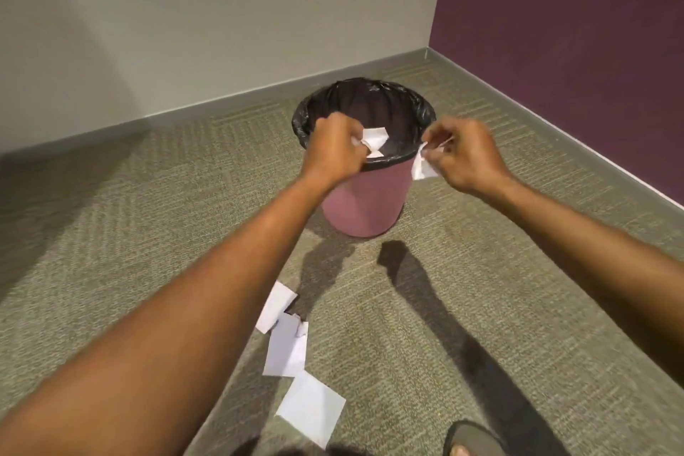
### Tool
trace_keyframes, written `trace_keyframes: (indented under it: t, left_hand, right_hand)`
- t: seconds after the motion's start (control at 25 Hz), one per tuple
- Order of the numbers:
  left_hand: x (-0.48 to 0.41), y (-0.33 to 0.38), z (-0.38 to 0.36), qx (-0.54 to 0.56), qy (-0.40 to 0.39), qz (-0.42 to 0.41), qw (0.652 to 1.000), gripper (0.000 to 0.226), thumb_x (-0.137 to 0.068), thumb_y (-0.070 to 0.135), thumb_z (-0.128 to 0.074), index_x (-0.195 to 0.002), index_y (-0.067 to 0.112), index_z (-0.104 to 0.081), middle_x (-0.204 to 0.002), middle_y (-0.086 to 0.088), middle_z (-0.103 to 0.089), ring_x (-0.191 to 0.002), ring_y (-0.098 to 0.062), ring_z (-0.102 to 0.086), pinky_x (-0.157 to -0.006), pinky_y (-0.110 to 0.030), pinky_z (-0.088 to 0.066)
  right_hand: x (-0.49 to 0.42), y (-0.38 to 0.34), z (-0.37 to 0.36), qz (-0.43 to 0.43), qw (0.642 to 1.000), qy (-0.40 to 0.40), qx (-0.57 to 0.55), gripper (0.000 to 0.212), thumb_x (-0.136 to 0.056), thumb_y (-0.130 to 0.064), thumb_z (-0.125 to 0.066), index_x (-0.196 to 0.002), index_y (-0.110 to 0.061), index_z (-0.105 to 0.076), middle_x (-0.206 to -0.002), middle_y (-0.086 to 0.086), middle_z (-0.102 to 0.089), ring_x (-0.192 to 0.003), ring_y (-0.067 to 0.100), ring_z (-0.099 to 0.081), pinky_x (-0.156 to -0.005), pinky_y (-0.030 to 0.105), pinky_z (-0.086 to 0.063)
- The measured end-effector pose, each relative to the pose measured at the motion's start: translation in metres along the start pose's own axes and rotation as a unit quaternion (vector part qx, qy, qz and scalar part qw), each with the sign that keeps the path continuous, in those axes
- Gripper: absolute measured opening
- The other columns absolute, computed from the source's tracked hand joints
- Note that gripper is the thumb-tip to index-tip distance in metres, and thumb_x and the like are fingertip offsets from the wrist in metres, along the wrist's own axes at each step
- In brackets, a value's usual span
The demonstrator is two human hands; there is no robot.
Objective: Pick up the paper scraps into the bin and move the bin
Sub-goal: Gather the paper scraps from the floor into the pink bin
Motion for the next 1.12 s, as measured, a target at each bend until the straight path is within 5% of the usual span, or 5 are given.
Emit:
trace_keyframes:
  t: [0.12, 0.4, 0.6, 0.92, 1.12]
  left_hand:
    - [-0.053, 0.006, 0.016, -0.049, -0.02, 0.021, 0.998, 0.009, -0.068, 0.0, -0.063, -0.071, 0.003, -0.071, -0.059, -0.007, -0.057, -0.055, -0.018, -0.051, -0.048, -0.022, -0.035]
    - [-0.072, -0.029, -0.009, -0.044, -0.151, 0.039, 0.987, 0.085, -0.062, 0.007, -0.072, -0.142, 0.007, -0.042, -0.137, -0.011, -0.055, -0.126, -0.027, -0.053, -0.103, -0.036, -0.047]
    - [-0.002, -0.095, 0.032, 0.022, 0.07, 0.11, 0.991, 0.03, -0.081, 0.007, -0.057, -0.109, 0.016, -0.059, -0.101, -0.007, -0.066, -0.088, -0.023, -0.062, -0.074, -0.035, -0.051]
    - [0.167, -0.265, -0.034, -0.162, -0.204, 0.245, 0.934, 0.063, -0.081, 0.034, -0.071, -0.137, 0.018, -0.046, -0.134, -0.018, -0.048, -0.117, -0.033, -0.051, -0.097, -0.042, -0.045]
    - [0.217, -0.271, -0.081, -0.191, -0.342, 0.233, 0.89, 0.109, -0.067, 0.067, -0.071, -0.152, 0.035, -0.012, -0.161, -0.015, 0.002, -0.147, -0.04, -0.007, -0.112, -0.06, -0.019]
  right_hand:
    - [-0.051, -0.032, 0.002, 0.023, 0.999, 0.024, 0.022, 0.016, -0.085, -0.003, -0.067, -0.097, -0.013, -0.07, -0.092, 0.003, -0.068, -0.082, 0.018, -0.063, -0.065, 0.028, -0.049]
    - [-0.097, -0.033, -0.042, -0.051, 0.998, 0.015, 0.016, 0.022, -0.082, -0.004, -0.055, -0.095, -0.017, -0.068, -0.105, 0.011, -0.071, -0.099, 0.028, -0.066, -0.086, 0.041, -0.056]
    - [-0.035, -0.06, -0.064, 0.106, 0.992, 0.053, 0.034, 0.019, -0.084, -0.005, -0.056, -0.096, -0.011, -0.07, -0.099, 0.005, -0.066, -0.088, 0.018, -0.06, -0.075, 0.024, -0.045]
    - [0.108, -0.024, -0.227, 0.193, 0.893, -0.378, 0.151, 0.018, -0.091, -0.018, -0.064, -0.108, -0.013, -0.065, -0.106, 0.002, -0.059, -0.094, 0.015, -0.054, -0.077, 0.031, -0.048]
    - [0.186, 0.005, -0.271, 0.215, 0.802, -0.517, 0.206, 0.029, -0.088, -0.038, -0.064, -0.103, -0.014, -0.06, -0.11, 0.007, -0.057, -0.099, 0.026, -0.056, -0.071, 0.031, -0.039]
Point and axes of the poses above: each hand's wrist, its own x-axis away from the middle knuckle, its own z-axis out of the back of the hand, y = z × x, the point moved 7 cm from there along -x, towards the middle knuckle
